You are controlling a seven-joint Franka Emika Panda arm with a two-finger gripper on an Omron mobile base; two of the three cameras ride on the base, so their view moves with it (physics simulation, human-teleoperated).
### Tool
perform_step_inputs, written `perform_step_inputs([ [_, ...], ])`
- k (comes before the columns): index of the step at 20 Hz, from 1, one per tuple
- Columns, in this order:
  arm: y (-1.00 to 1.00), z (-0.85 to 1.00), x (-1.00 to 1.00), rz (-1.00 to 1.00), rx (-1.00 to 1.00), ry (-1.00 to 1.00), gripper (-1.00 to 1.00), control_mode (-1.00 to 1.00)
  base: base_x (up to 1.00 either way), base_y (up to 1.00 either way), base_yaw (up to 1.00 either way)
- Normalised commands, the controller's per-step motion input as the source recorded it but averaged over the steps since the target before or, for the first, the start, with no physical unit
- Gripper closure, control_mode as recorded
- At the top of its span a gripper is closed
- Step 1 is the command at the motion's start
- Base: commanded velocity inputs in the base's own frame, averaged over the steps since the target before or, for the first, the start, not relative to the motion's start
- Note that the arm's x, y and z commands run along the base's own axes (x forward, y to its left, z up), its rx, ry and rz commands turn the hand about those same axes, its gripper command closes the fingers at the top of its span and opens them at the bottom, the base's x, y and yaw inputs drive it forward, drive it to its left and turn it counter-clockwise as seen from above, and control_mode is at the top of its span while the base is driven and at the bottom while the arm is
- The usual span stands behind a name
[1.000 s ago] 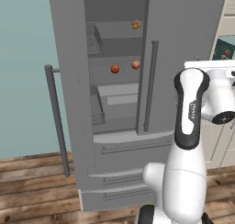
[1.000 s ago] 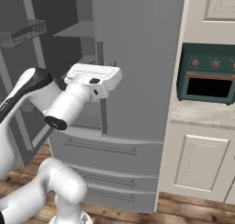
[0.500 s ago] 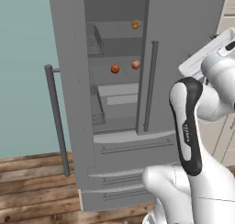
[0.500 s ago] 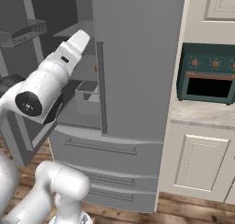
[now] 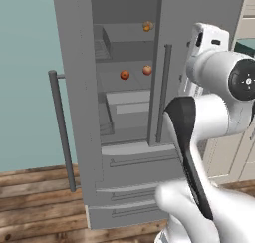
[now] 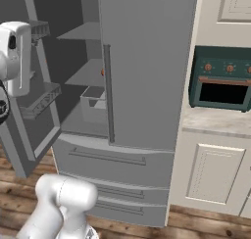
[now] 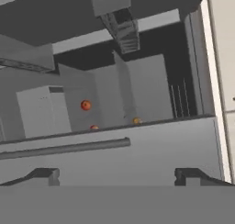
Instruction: Place the apple in the correct fridge rack based on whether it is a fruit or vegetable. Finally, close the fridge door.
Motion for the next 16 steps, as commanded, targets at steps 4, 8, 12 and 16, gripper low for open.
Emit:
perform_step_inputs([
  [4,0.64,-0.61,-0.38,0.05,-0.32,0.08,-1.00,-1.00,0.00,0.00,0.00],
  [8,0.73,-0.46,-0.24,0.05,-0.23,0.07,-1.00,-1.00,0.00,0.00,0.00],
  [12,1.00,-0.40,-0.01,0.00,-0.19,0.06,-1.00,-1.00,0.00,0.00,0.00],
  [16,1.00,-0.43,0.00,0.00,-0.14,0.02,-1.00,-1.00,0.00,0.00,0.00],
])
